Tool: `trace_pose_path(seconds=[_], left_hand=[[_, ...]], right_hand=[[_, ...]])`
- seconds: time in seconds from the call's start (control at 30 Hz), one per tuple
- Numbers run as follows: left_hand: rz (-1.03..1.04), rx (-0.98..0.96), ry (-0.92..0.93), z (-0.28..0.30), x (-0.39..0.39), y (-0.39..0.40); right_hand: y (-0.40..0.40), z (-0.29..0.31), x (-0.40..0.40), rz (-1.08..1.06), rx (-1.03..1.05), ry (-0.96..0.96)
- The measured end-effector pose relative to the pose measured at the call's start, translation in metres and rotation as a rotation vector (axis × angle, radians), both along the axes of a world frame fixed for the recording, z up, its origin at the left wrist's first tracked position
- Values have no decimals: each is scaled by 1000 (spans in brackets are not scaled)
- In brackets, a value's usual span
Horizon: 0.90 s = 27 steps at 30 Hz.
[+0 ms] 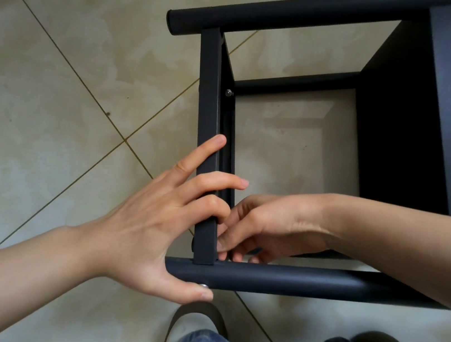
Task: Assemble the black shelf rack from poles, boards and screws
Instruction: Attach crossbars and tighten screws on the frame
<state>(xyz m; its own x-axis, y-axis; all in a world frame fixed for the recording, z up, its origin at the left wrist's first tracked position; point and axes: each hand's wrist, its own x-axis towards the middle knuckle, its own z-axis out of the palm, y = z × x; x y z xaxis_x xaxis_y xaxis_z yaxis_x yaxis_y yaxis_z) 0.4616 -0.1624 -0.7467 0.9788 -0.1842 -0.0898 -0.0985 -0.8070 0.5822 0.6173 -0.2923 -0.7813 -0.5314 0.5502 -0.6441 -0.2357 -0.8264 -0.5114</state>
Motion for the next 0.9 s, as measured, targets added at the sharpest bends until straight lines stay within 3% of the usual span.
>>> trace_pose_path(seconds=[0.9], left_hand=[[-5, 6, -10, 0, 0, 0]], right_hand=[[0, -4, -1, 8, 47, -19]])
